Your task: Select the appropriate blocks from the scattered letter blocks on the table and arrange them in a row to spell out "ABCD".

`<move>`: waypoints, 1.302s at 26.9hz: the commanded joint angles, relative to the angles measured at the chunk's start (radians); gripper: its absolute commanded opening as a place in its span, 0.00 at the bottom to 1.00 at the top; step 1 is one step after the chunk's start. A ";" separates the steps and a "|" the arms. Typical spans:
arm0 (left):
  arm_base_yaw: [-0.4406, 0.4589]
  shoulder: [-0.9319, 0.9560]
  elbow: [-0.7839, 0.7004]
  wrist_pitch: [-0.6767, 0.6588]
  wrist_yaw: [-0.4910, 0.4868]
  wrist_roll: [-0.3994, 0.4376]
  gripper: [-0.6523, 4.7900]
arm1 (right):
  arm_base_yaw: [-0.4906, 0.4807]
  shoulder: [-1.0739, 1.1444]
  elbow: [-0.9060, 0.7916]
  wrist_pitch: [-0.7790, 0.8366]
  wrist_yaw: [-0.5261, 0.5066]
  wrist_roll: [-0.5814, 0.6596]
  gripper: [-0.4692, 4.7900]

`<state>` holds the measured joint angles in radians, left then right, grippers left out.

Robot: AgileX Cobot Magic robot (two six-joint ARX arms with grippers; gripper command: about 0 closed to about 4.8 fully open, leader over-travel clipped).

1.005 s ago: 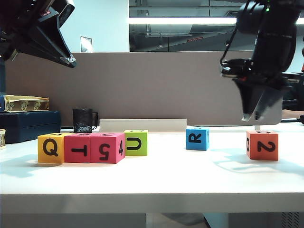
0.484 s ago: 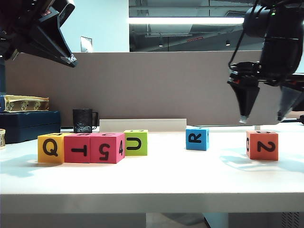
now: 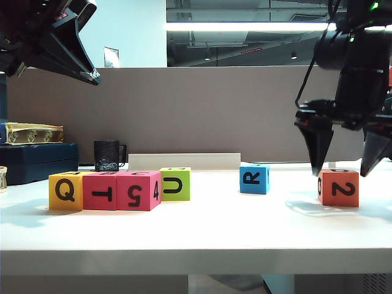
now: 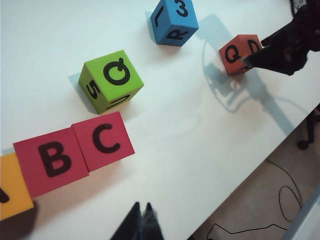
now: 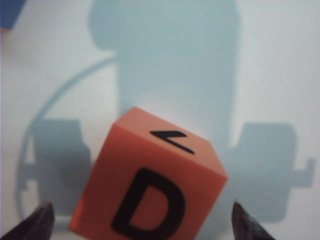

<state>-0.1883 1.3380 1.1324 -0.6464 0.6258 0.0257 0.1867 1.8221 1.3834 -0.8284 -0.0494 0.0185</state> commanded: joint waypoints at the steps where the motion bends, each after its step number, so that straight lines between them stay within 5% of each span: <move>1: -0.001 -0.007 0.003 0.010 0.007 0.000 0.11 | 0.001 0.018 0.003 0.005 -0.006 0.008 1.00; 6: -0.001 -0.007 0.003 0.011 0.007 0.000 0.11 | 0.001 0.049 0.002 0.013 -0.006 0.019 0.95; 11: -0.001 -0.007 0.003 0.013 0.006 0.000 0.11 | 0.001 0.055 0.003 0.050 -0.006 0.019 0.59; 13: -0.001 -0.007 0.003 0.013 0.006 0.000 0.11 | 0.003 0.055 0.003 0.061 -0.007 0.019 0.53; 21: -0.001 -0.007 0.003 0.014 0.006 0.000 0.11 | 0.071 0.055 0.003 0.068 -0.215 0.037 0.52; 35: -0.001 -0.007 0.003 0.012 0.006 0.000 0.11 | 0.325 0.055 0.003 0.245 -0.241 0.067 0.52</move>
<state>-0.1883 1.3380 1.1320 -0.6456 0.6258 0.0257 0.5022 1.8805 1.3834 -0.6228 -0.2893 0.0757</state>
